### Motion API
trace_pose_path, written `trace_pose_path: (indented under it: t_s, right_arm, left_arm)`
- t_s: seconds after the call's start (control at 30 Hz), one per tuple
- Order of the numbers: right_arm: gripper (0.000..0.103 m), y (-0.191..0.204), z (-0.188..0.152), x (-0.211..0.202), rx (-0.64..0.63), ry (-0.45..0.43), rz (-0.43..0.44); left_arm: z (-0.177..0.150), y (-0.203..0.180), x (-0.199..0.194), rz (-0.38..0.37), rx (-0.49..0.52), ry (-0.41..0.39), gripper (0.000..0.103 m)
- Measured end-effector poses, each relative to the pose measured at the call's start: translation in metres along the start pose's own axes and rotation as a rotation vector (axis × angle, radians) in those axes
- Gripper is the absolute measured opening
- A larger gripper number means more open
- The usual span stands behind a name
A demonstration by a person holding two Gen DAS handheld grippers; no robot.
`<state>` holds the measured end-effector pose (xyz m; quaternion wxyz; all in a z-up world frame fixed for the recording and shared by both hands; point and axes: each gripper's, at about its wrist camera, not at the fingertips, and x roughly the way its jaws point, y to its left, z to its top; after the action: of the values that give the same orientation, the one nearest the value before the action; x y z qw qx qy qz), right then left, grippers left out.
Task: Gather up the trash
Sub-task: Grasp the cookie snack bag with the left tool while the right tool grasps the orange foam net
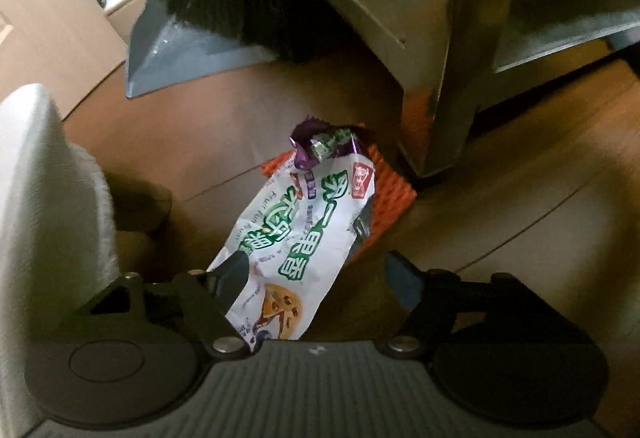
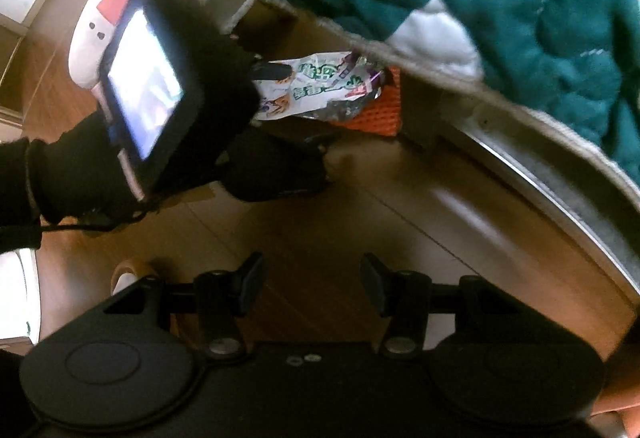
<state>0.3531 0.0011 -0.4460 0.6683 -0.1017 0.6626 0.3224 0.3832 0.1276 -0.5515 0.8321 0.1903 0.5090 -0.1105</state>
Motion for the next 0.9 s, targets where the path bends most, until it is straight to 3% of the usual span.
trace_pose_path:
  t_s: [0.03,0.1,0.2,0.47,0.57,0.67,0.9]
  right_arm:
    - [0.052,0.001,0.000,0.004,0.000,0.004,0.004]
    - [0.052,0.002,-0.001,0.009,-0.007,0.013,0.009]
    - [0.052,0.004,-0.004,0.010,-0.027,0.020,0.003]
    - [0.052,0.010,0.003,0.011,-0.083,-0.011,-0.043]
    - [0.052,0.014,0.008,0.011,-0.155,-0.022,-0.079]
    - [0.052,0.020,0.013,0.019,-0.245,-0.028,-0.122]
    - [0.052,0.045,0.028,0.062,-0.497,-0.052,-0.219]
  left_arm:
    - [0.000,-0.001,0.003,-0.004,0.009,0.006,0.073]
    - [0.001,-0.001,0.007,-0.016,0.012,0.021,0.056]
    - [0.000,0.001,0.015,-0.019,-0.003,0.039,0.040]
    - [-0.017,0.008,0.000,0.004,-0.029,0.004,0.014]
    - [-0.033,0.015,-0.013,-0.030,-0.077,-0.006,0.011]
    - [-0.056,0.013,-0.028,-0.054,-0.064,-0.010,0.011]
    - [-0.109,0.014,-0.053,-0.098,-0.173,0.049,0.011]
